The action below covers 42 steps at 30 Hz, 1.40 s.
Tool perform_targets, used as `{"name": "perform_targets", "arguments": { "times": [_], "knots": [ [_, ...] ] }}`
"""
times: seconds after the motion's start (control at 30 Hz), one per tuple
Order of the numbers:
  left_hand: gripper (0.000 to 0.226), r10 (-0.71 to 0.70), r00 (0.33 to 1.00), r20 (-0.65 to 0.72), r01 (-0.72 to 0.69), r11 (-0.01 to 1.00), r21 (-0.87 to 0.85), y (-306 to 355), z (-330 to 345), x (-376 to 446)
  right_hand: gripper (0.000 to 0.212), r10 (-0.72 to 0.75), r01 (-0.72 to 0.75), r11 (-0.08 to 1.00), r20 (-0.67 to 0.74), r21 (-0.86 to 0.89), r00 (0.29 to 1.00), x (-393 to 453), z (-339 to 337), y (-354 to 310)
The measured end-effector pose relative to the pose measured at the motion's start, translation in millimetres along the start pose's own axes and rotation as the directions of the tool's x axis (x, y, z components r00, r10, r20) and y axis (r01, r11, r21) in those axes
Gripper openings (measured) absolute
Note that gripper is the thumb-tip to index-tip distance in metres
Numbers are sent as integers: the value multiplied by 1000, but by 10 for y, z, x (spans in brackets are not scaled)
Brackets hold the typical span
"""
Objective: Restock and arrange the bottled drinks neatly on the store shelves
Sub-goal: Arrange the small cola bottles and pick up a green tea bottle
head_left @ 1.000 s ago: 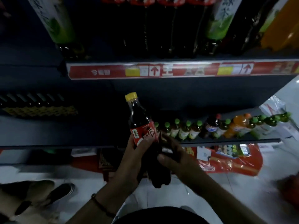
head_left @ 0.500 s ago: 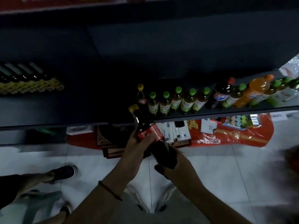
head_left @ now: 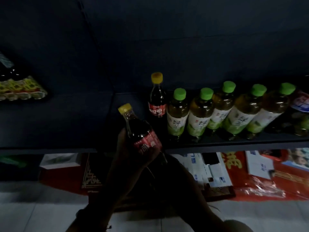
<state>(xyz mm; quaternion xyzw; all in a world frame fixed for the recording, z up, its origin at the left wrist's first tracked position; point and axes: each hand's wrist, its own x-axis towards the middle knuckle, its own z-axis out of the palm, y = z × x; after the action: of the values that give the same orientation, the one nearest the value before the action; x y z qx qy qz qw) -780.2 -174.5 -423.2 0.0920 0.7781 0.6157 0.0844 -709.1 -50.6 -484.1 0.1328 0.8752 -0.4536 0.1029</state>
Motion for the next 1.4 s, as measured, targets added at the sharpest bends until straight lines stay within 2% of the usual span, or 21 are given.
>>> {"name": "perform_targets", "arguments": {
  "times": [0.03,0.1,0.2,0.3,0.47,0.67,0.83,1.0,1.13,1.2,1.4],
  "knots": [
    [74,-11,1000,-15,10,999,-41,-80,-20,69,74,-9,9,998,6,-66,1000,129,43,-8],
    [82,50,998,-42,-52,997,-58,-229,-81,230,72,-128,126,992,-98,-21,987,373,126,-20],
    [91,244,963,-117,-239,969,55,-398,-154,472,66,-337,382,915,-276,129,900,827,357,-19],
    [93,393,915,-93,-375,912,167,-538,-205,723,68,-406,491,848,-352,198,843,1216,550,-23],
    [91,472,881,-28,-456,865,209,-704,-250,978,67,-402,510,842,-427,175,810,1449,714,23],
    [91,467,884,35,-465,868,174,-706,-358,1194,57,-361,440,895,-463,70,809,1596,744,-94],
    [87,486,871,68,-491,858,154,-737,-400,1295,80,-312,340,939,-530,-47,789,1608,826,-122],
    [92,487,870,78,-493,860,131,-716,-420,1396,83,-372,323,928,-491,-185,788,1507,835,-77],
    [91,487,868,96,-496,860,118,-724,-430,1427,85,-374,354,927,-414,-127,830,1461,772,-58],
    [91,483,871,91,-491,864,113,-729,-424,1436,82,-406,370,914,-379,-168,832,1398,690,-51],
    [101,447,890,91,-455,883,119,-715,-421,1385,60,-608,403,762,-348,-507,713,934,213,-245]
  ]
}}
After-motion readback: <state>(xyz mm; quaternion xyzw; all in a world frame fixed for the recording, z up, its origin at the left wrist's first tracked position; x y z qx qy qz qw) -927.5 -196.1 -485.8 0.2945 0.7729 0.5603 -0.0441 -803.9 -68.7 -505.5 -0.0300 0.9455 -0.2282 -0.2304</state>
